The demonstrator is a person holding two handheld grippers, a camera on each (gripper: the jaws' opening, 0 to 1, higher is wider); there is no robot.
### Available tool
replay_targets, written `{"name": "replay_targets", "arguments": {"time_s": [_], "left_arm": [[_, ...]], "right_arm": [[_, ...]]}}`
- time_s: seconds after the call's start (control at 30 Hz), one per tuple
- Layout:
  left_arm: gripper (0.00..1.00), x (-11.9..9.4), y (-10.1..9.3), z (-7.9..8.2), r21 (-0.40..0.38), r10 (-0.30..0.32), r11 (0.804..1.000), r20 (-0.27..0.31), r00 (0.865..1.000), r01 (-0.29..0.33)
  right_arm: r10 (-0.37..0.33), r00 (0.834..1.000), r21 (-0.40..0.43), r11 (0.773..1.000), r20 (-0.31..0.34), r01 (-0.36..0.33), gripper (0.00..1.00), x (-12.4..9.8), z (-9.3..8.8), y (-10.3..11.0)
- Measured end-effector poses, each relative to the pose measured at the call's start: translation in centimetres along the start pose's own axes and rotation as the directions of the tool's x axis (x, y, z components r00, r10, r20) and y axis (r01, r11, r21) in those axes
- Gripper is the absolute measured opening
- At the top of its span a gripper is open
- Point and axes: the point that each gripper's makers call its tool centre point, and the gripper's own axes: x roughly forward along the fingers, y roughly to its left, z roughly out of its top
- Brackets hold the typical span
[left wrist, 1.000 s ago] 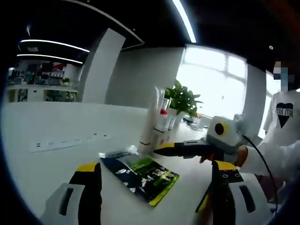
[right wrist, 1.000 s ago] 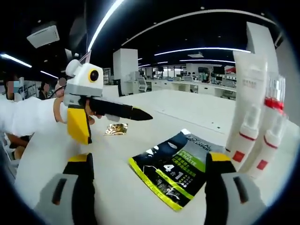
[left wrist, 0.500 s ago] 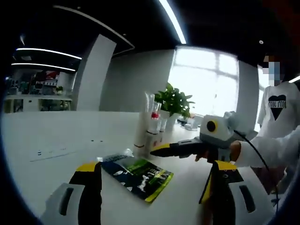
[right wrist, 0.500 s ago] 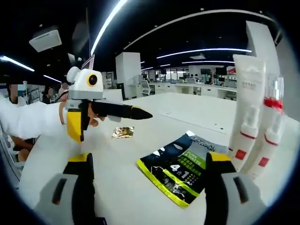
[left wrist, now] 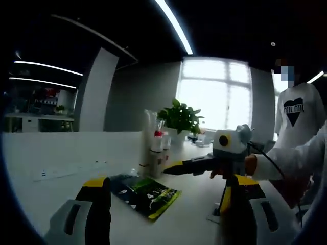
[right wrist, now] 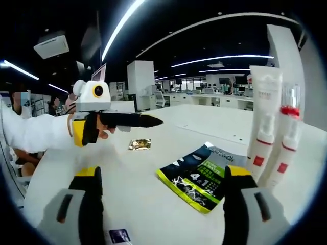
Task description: Arrange the skincare products in the storage area until every visible bottle or jar stands upright without overlapping.
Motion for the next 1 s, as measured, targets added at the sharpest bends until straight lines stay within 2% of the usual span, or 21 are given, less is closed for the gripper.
{"name": "replay_targets", "arguments": {"time_s": [0.37, 0.53, 0.67, 0.77, 1.0], "left_arm": [[0.99, -1.6, -3.3, -0.5, -0.002, -0.025, 1.0, 0.019, 1.0, 0.025], [0.99, -2.0, -3.8, -1.1, -0.003, -0.031, 1.0, 0.004, 1.0, 0.031], [0.99, -2.6, -4.3, -1.0, -0.012, -0.031, 0.999, 0.019, 0.999, 0.032], [0.99, -3.1, -4.8, -1.0, -0.023, -0.035, 0.999, 0.033, 0.999, 0.035], [0.99, -3.9, -6.8, -1.7, -0.029, -0.064, 0.997, 0.028, 0.998, 0.065]], "right_arm": [[0.0, 0.999, 0.009, 1.0, 0.032, 0.0, 1.0, -2.1, 0.3, 2.1], [-0.004, 0.999, 0.014, 1.0, 0.038, 0.003, 0.99, -3.0, 0.2, 2.8], [-0.043, 0.999, 0.015, 0.999, 0.033, 0.042, 0.95, -4.0, -0.3, 2.8], [-0.057, 0.997, 0.031, 0.998, 0.052, 0.056, 0.93, -5.5, -0.6, 4.0], [-0.05, 0.997, 0.047, 0.998, 0.06, 0.048, 0.91, -7.3, -1.4, 5.1]]}}
